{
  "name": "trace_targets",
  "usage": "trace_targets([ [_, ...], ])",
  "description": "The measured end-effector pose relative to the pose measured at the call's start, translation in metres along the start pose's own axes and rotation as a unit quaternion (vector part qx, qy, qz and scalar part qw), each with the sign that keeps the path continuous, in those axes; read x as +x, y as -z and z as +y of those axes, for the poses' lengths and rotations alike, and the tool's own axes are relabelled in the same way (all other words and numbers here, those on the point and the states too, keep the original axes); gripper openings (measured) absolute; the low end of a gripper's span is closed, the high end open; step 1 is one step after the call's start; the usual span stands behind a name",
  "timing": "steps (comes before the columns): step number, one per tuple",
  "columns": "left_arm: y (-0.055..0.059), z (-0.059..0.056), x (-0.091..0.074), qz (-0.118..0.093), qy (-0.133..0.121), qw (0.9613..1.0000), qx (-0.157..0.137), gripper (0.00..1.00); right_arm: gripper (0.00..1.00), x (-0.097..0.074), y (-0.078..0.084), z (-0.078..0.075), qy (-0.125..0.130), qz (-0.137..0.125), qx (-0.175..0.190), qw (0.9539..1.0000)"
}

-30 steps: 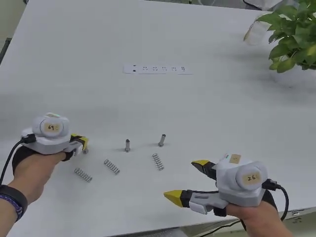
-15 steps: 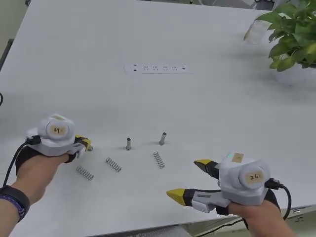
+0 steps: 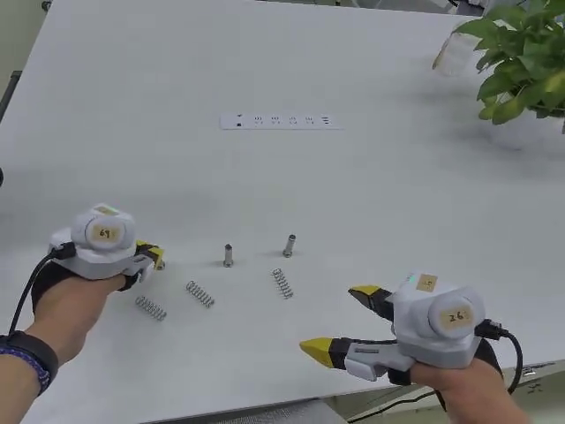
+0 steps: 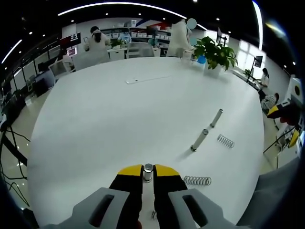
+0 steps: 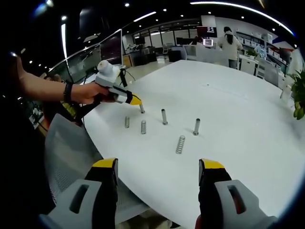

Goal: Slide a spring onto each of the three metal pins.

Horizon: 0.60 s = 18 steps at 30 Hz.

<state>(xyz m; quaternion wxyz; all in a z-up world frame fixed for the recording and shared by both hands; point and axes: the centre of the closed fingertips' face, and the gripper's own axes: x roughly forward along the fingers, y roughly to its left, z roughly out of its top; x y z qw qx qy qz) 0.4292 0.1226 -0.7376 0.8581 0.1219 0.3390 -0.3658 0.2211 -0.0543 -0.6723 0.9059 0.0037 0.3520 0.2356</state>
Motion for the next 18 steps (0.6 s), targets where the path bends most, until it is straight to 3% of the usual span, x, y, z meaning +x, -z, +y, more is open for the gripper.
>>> trace_targets([
  [18, 0.0021, 0.0001, -0.0008, -0.002, -0.001, 1.0, -0.007, 0.0, 0.66, 0.0018, 0.005, 0.0018, -0.004, 0.009, -0.004, 0.9999],
])
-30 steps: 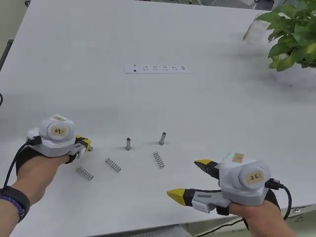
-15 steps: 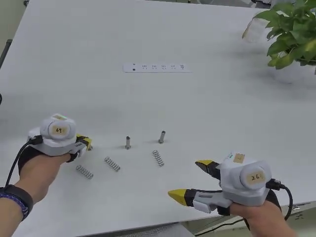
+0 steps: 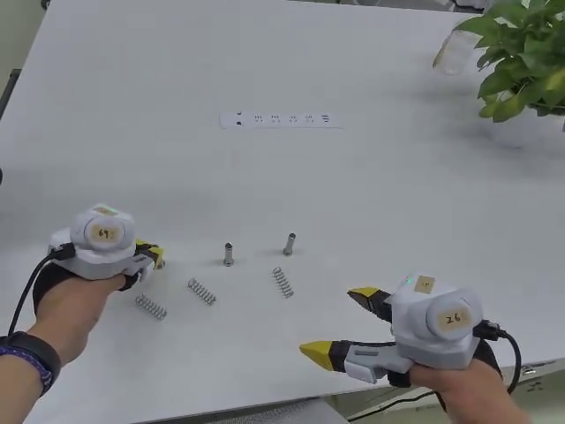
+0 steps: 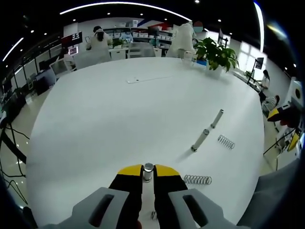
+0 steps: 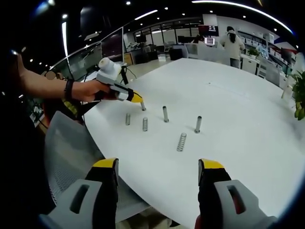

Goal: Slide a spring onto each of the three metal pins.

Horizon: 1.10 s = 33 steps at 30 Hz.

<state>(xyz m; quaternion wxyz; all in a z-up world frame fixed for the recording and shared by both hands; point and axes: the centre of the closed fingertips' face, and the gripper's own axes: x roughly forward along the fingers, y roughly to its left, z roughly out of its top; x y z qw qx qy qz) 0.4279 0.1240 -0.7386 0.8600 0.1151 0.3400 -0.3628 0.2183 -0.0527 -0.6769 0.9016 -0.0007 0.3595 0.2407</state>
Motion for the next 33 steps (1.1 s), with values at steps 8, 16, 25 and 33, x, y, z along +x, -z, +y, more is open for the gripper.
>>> trace_targets([
  [8, 0.005, -0.003, 0.001, 0.01, 0.006, 0.9999, -0.001, 0.09, 0.66, 0.0, 0.0, -0.001, -0.001, -0.003, 0.003, 1.0],
  [16, 0.009, -0.004, -0.003, 0.014, 0.011, 0.9998, -0.006, 0.17, 0.66, 0.001, 0.0, -0.001, -0.004, -0.001, 0.0, 1.0],
  [25, 0.02, -0.005, -0.012, 0.022, 0.011, 0.9997, -0.01, 0.19, 0.67, 0.002, -0.002, -0.001, -0.005, -0.003, -0.003, 1.0],
  [33, 0.032, -0.008, -0.027, 0.019, 0.003, 0.9998, -0.01, 0.2, 0.67, 0.003, 0.0, 0.003, -0.008, -0.004, -0.002, 1.0],
])
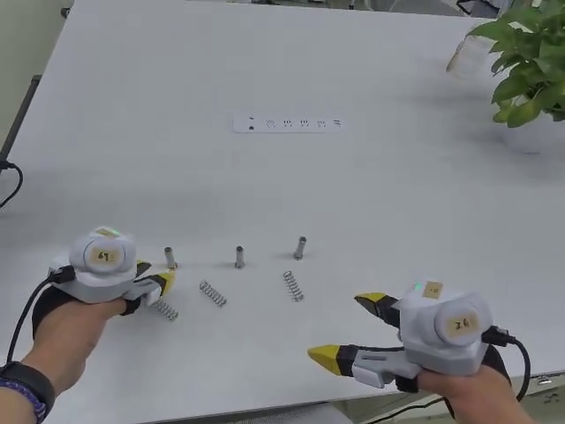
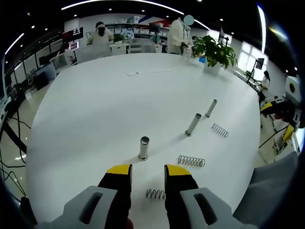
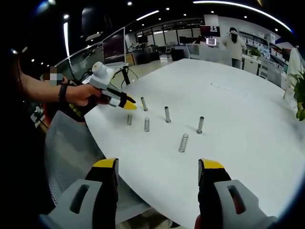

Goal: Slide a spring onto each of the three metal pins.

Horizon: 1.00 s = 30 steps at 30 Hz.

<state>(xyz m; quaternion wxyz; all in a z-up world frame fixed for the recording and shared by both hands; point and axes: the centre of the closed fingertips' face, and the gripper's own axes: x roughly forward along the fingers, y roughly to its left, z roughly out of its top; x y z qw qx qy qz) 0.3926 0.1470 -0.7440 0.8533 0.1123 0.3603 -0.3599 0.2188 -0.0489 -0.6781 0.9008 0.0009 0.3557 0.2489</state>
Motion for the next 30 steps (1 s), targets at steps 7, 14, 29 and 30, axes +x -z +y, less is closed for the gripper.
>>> trace_targets([
  [7, 0.012, 0.001, -0.011, 0.001, -0.004, 1.0, -0.005, 0.21, 0.67, 0.0, 0.002, 0.002, -0.003, 0.001, -0.001, 1.0],
  [14, 0.02, 0.004, -0.02, 0.001, -0.009, 0.9999, -0.008, 0.21, 0.66, 0.0, 0.003, 0.002, -0.004, 0.0, -0.002, 1.0],
  [29, 0.032, 0.006, -0.022, 0.004, -0.02, 0.9994, -0.027, 0.21, 0.66, 0.001, 0.006, 0.004, -0.008, -0.001, 0.0, 1.0],
  [30, 0.033, 0.005, -0.023, 0.005, -0.022, 0.9992, -0.032, 0.21, 0.66, 0.001, 0.006, 0.004, -0.008, -0.002, 0.001, 1.0],
])
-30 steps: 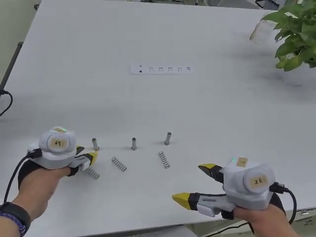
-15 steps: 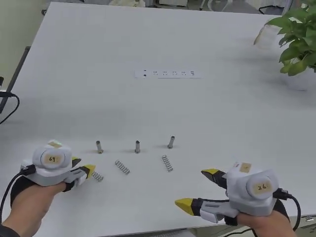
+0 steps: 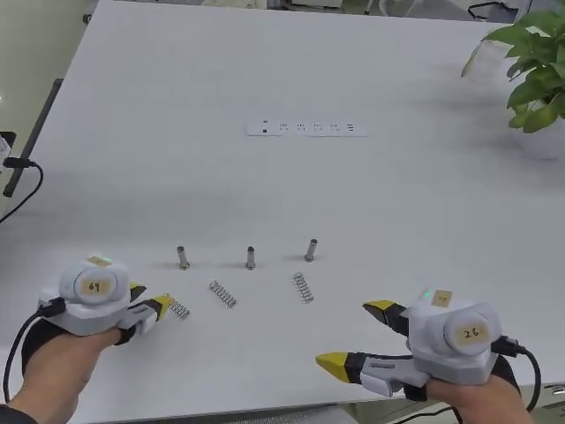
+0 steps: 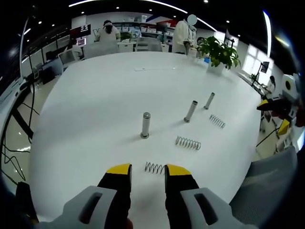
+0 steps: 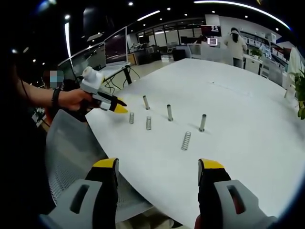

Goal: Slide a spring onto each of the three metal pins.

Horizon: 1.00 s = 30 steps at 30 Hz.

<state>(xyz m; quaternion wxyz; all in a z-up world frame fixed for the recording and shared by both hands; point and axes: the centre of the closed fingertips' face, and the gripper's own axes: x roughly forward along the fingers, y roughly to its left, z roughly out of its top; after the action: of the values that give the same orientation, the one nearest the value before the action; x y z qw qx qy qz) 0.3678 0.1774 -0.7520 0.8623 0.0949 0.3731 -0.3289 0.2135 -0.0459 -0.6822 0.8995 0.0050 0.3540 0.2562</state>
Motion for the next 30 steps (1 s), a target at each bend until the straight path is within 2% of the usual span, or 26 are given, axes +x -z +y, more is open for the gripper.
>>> trace_targets([
  [6, 0.005, -0.003, 0.001, -0.004, -0.013, 0.9992, -0.037, 0.24, 0.66, 0.001, 0.001, 0.0, -0.002, 0.002, -0.001, 1.0],
  [8, 0.006, -0.006, 0.001, -0.01, -0.016, 0.9977, -0.065, 0.24, 0.66, 0.001, 0.0, 0.0, -0.003, 0.002, -0.003, 1.0],
  [11, 0.01, -0.009, 0.002, -0.01, -0.025, 0.9969, -0.074, 0.24, 0.66, 0.002, 0.0, 0.0, -0.003, 0.002, -0.003, 1.0],
  [14, 0.012, -0.014, 0.003, -0.012, -0.028, 0.9948, -0.097, 0.25, 0.66, 0.003, -0.001, 0.0, -0.005, 0.003, -0.005, 1.0],
  [18, 0.014, -0.017, 0.006, -0.011, -0.034, 0.9937, -0.106, 0.24, 0.66, 0.004, -0.001, 0.001, -0.006, 0.003, -0.005, 1.0],
  [23, 0.017, -0.016, 0.011, -0.006, -0.047, 0.9909, -0.126, 0.24, 0.66, 0.004, -0.001, 0.001, -0.007, 0.004, -0.005, 1.0],
  [30, 0.018, -0.017, 0.019, 0.003, -0.058, 0.9902, -0.127, 0.24, 0.66, 0.004, -0.001, -0.001, -0.007, 0.005, -0.004, 1.0],
])
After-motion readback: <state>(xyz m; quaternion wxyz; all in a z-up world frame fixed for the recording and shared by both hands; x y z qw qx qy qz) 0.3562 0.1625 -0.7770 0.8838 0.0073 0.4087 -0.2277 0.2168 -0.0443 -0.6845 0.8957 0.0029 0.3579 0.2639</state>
